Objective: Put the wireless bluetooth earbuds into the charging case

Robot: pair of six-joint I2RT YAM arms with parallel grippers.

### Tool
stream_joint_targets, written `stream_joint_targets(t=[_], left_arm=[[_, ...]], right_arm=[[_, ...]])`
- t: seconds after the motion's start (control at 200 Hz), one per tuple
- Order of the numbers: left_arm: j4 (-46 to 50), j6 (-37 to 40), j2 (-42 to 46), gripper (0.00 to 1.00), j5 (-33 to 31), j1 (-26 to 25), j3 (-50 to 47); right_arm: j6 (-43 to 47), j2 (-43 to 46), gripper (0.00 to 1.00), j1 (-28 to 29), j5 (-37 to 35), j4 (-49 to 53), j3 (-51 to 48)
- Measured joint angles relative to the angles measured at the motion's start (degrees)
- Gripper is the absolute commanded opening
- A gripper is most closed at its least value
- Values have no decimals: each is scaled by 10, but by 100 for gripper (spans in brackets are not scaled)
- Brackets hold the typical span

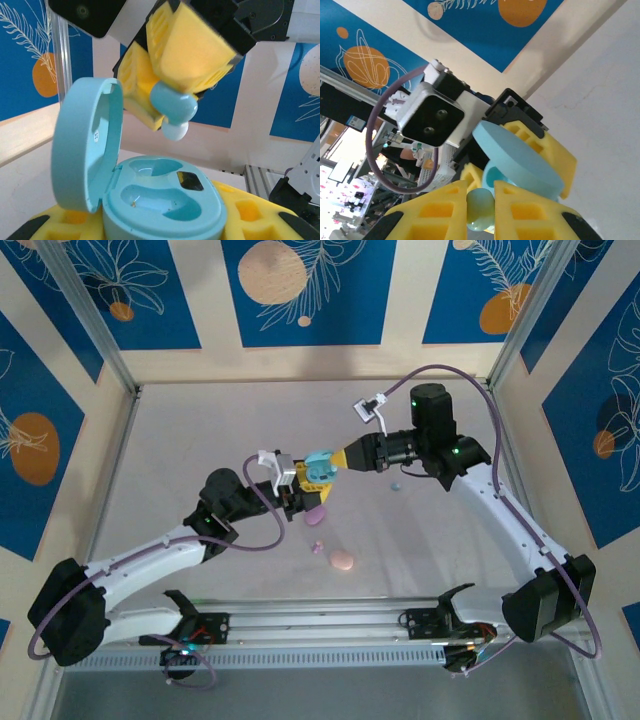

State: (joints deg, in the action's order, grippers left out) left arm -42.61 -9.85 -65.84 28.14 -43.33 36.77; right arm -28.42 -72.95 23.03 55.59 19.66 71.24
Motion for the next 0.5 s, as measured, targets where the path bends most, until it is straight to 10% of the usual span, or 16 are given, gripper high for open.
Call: stream_joint_targets(t=[0.5], left_arm=[[-15,-12,-8,28,4,1,0]], right_arm=[[29,-5,18,7,-17,26,0]])
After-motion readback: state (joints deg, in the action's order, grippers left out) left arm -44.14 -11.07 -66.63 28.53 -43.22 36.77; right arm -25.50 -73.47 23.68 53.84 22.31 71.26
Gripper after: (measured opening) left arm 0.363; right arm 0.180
